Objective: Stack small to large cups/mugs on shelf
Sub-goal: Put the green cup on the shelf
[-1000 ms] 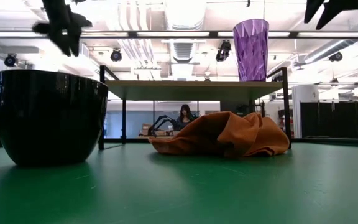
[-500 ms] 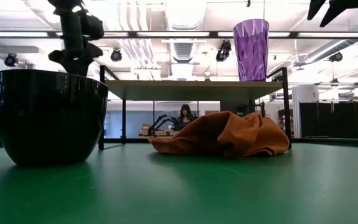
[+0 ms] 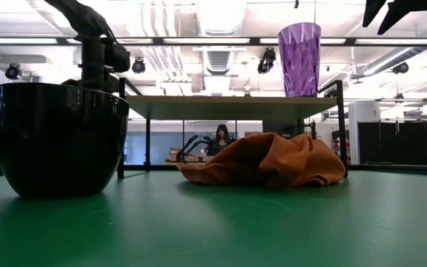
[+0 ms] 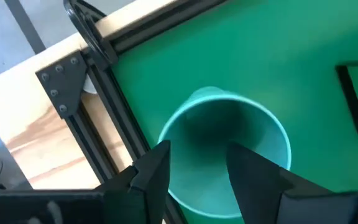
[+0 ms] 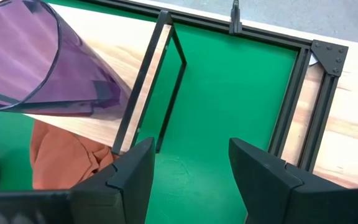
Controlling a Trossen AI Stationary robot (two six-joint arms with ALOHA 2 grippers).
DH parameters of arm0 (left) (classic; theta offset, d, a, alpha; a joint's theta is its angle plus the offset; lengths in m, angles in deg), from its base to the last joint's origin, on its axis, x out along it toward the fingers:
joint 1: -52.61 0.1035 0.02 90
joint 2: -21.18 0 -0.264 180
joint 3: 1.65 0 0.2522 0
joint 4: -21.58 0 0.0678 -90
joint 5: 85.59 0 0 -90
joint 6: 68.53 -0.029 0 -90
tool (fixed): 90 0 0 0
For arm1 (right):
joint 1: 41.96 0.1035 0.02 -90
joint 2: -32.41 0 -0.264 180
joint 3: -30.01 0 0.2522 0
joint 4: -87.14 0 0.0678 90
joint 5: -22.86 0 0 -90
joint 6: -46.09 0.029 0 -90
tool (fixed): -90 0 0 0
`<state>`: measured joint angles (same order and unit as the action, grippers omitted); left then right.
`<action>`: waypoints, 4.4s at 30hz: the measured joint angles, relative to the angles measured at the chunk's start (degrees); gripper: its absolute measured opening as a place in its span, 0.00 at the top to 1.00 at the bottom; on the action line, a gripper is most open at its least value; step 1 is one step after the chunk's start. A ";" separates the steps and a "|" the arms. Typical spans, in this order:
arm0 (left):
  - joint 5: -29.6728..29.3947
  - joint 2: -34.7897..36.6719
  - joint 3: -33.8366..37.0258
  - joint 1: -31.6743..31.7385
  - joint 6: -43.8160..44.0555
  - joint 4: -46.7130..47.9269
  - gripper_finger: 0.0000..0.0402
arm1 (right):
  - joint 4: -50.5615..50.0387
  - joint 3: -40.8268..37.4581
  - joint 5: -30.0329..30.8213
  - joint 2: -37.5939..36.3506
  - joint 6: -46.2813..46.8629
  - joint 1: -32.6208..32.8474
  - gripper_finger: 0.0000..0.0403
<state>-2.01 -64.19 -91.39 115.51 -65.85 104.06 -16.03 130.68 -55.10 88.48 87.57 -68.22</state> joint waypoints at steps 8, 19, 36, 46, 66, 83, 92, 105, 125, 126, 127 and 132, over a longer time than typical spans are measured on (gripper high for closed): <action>-1.82 1.54 1.87 0.13 -0.46 -5.29 0.65 | 0.15 0.00 0.06 0.00 -0.41 -0.02 0.51; -2.48 -1.57 5.65 0.11 -0.17 -7.45 0.65 | 0.28 -0.02 0.08 0.00 -0.86 0.00 0.51; -0.10 -1.33 5.49 -0.07 2.93 -6.50 0.99 | 0.37 -0.02 0.14 0.00 -1.43 -0.02 0.51; -0.23 8.52 -3.17 -0.90 4.37 -0.02 1.00 | 0.72 -0.04 0.21 0.00 -1.67 0.00 0.51; -1.47 3.94 -29.97 -34.82 15.66 -1.72 1.00 | 1.81 -0.04 -0.50 6.46 -4.56 -0.01 0.51; 7.34 -18.58 -49.91 -40.11 8.25 1.43 1.00 | 11.45 3.79 6.54 3.27 -1.75 -0.02 0.51; 10.91 -21.72 -50.68 -40.50 5.95 -0.57 1.00 | 15.27 3.82 -7.72 7.74 -5.98 1.04 0.57; 13.39 -24.52 -50.48 -40.52 4.16 -2.43 1.00 | 18.62 3.81 -15.21 12.21 -4.78 11.83 0.79; 13.84 -26.41 -50.69 -40.54 2.82 -4.30 1.00 | 18.55 3.78 -16.67 10.51 -2.06 15.21 0.75; 13.88 -26.36 -50.70 -40.54 2.82 -4.18 1.00 | 18.97 3.78 -16.16 10.51 -2.06 15.74 0.76; 14.01 -26.36 -50.68 -40.54 2.81 -4.24 1.00 | 19.86 3.78 -15.58 10.44 -2.06 16.28 0.77; 15.57 -26.36 -50.44 -40.56 2.80 -4.00 1.00 | 28.25 3.78 -16.62 9.53 -2.32 18.01 0.87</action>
<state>13.56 -90.54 -141.82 74.94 -63.05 100.05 12.22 134.47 -71.72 98.01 85.25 -50.21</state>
